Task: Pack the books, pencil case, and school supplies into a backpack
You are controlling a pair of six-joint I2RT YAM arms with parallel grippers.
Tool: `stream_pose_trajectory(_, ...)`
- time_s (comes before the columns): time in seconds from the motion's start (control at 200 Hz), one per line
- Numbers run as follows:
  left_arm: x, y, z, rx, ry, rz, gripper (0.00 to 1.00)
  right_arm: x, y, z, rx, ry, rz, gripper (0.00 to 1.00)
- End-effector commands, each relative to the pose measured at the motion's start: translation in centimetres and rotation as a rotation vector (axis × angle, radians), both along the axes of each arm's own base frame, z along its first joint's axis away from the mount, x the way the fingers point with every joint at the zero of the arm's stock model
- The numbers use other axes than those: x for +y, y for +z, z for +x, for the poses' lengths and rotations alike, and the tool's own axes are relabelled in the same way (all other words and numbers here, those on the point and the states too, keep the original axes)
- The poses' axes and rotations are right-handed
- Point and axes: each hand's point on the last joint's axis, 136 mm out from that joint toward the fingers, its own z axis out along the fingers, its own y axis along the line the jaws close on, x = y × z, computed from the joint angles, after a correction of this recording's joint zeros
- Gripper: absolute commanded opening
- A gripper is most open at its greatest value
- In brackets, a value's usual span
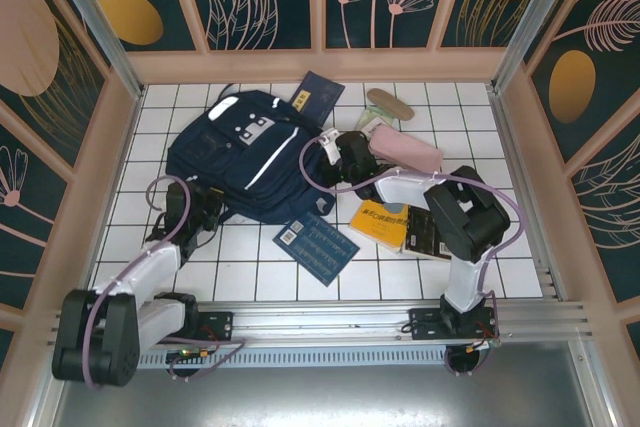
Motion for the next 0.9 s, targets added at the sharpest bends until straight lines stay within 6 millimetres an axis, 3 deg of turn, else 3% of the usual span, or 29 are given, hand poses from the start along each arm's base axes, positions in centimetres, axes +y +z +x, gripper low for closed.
stream_pose_trajectory(0.0,0.3,-0.7,-1.2,0.016,0.061,-0.044,0.0,1.6,1.1,-1.8,-0.041,0.118,-0.008,0.0)
stream_pose_trajectory(0.26,2.2,-1.9,-1.9,0.017,0.203,-0.056,0.0,3.4,1.1,-9.3,-0.116,0.359,-0.103,0.0)
stream_pose_trajectory(0.33,2.1,-1.5,-1.6,-0.004,0.182,-0.04,0.0,3.0,1.0,-9.6,-0.079,0.359,-0.085,0.0)
stream_pose_trajectory(0.45,2.8,1.3,-0.8,-0.042,0.136,0.105,0.0,2.0,0.9,-8.5,-0.03,0.318,-0.071,0.0)
stream_pose_trajectory(0.551,2.5,4.0,0.2,-0.035,0.018,0.26,0.38,1.7,1.0,-7.8,-0.005,0.314,-0.053,0.0)
stream_pose_trajectory(0.616,1.1,5.0,0.9,-0.02,-0.113,0.316,0.5,1.6,0.9,-7.5,0.003,0.319,-0.05,0.0)
stream_pose_trajectory(0.891,-11.0,6.1,3.5,-0.061,-0.812,0.644,0.58,1.4,1.5,-7.9,-0.043,0.407,-0.022,0.0)
